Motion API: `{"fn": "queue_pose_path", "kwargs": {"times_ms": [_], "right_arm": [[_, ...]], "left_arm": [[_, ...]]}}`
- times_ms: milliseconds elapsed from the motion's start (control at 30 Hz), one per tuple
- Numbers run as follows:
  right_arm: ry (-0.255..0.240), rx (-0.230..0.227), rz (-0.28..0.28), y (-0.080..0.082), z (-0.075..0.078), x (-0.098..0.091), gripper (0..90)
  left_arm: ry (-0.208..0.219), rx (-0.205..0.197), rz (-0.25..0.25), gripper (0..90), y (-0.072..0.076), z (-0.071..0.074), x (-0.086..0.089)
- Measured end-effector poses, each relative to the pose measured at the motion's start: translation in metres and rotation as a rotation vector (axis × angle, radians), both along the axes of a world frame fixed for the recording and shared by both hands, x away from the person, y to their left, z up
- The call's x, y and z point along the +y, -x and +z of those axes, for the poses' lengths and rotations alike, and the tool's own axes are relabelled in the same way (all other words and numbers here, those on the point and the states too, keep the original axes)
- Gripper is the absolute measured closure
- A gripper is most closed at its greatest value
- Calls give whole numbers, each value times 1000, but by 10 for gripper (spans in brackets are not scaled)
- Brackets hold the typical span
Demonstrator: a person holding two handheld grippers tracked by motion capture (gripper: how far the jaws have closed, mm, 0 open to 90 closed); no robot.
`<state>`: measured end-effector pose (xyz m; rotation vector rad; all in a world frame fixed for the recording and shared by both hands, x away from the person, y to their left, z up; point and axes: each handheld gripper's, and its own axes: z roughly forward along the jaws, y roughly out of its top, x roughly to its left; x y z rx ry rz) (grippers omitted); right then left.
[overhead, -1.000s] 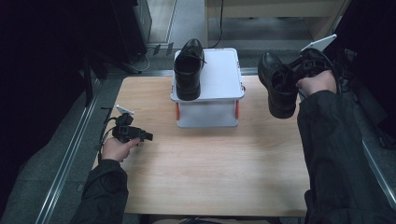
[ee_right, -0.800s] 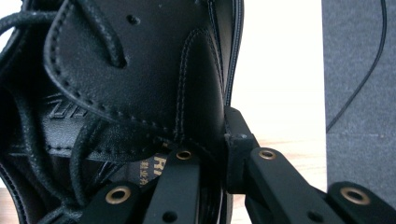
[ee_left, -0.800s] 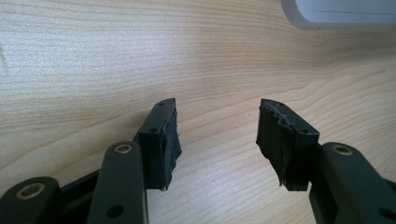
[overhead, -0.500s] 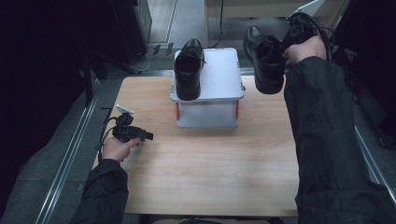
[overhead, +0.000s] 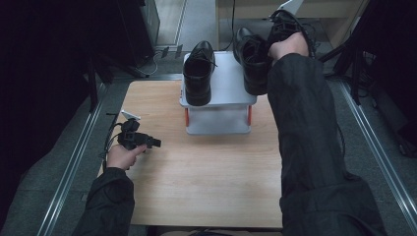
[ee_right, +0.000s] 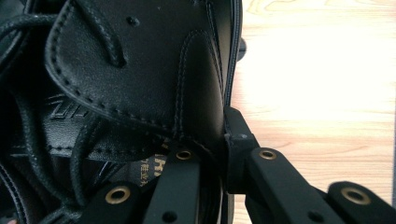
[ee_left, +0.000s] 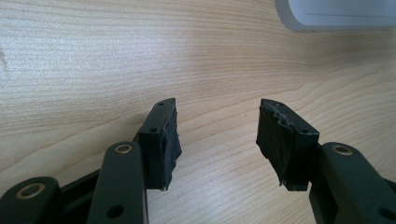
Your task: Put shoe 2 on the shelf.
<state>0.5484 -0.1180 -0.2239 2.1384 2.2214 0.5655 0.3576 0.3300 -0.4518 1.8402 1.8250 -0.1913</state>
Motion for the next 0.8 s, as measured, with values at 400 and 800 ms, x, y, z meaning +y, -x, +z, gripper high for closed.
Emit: {"fn": "queue_pose_path", "kwargs": {"times_ms": [400, 800], "right_arm": [[18, 36, 51, -5, -28, 52, 864], [-12, 49, 75, 4, -37, 58, 837]], "left_arm": [[9, -5, 9, 476, 0, 2, 5], [5, -1, 10, 476, -1, 1, 4]]}}
